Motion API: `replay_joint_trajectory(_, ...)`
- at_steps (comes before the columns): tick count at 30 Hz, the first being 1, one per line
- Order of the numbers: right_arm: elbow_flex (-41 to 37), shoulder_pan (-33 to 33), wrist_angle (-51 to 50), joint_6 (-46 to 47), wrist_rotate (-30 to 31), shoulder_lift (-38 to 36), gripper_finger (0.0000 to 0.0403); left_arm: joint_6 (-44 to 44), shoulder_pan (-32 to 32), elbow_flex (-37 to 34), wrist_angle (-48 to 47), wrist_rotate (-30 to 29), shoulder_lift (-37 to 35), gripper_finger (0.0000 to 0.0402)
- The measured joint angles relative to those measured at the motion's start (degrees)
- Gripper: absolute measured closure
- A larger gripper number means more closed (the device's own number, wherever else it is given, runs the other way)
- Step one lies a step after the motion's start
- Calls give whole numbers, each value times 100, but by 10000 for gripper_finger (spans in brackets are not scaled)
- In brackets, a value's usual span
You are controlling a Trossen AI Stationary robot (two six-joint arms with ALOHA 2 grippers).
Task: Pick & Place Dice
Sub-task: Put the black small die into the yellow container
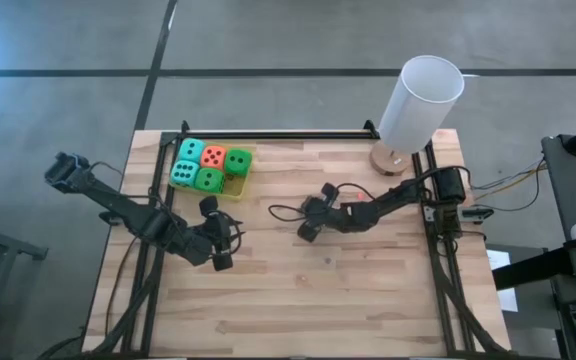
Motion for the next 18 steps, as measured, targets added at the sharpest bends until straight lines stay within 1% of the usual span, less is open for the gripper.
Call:
replay_joint_trajectory(3,0,-60,10,52,-212,2,374,0,1,-8,-8,0,0,281)
replay_joint_trajectory(6,0,-143,27,75,-287,2,374,3,1,-8,70,2,0,281)
replay_joint_trajectory(10,0,-227,253,80,-508,2,374,7,1,-8,152,0,0,278)
replay_joint_trajectory(15,0,-222,279,75,-544,2,374,20,1,-8,154,0,0,278)
replay_joint_trajectory(18,0,-224,133,71,-518,2,374,20,1,-8,154,0,0,281)
